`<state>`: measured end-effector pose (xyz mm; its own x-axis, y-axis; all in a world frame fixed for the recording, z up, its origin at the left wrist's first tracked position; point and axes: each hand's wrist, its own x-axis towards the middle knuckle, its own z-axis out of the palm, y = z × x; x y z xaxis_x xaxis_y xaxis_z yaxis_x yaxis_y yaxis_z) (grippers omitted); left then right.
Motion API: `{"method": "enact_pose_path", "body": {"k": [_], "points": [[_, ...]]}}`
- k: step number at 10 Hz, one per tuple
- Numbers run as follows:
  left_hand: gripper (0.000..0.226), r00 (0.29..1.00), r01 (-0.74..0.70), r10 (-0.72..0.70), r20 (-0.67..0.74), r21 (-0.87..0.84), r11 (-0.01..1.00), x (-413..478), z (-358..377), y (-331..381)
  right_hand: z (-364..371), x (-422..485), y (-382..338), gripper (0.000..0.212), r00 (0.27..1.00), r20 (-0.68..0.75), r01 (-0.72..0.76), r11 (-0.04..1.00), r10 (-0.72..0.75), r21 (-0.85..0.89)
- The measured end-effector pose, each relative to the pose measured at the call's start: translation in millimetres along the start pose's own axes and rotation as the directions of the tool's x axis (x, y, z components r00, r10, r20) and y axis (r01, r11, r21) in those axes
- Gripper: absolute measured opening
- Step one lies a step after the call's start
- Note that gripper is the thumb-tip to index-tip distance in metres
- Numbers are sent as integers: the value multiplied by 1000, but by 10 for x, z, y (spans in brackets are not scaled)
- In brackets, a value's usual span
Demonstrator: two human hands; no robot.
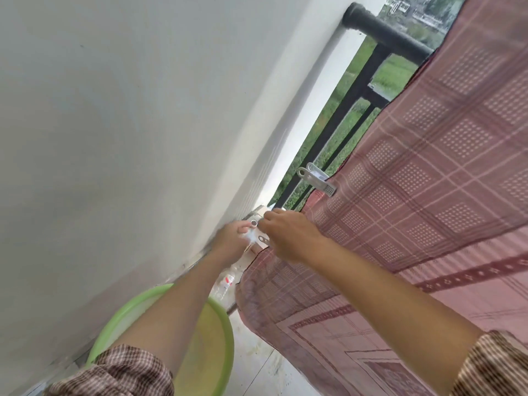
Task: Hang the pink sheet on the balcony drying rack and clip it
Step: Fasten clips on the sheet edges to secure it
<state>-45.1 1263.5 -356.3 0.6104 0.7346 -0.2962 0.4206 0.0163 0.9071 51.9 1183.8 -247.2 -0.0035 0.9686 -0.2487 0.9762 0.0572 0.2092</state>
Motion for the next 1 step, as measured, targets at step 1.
{"method": "enact_pose_path", "body": {"k": [1], "points": [[43,992,-21,24,-126,28,999,-195,-123,255,-176,-210,25,25,990,-65,-103,949,128,299]]}}
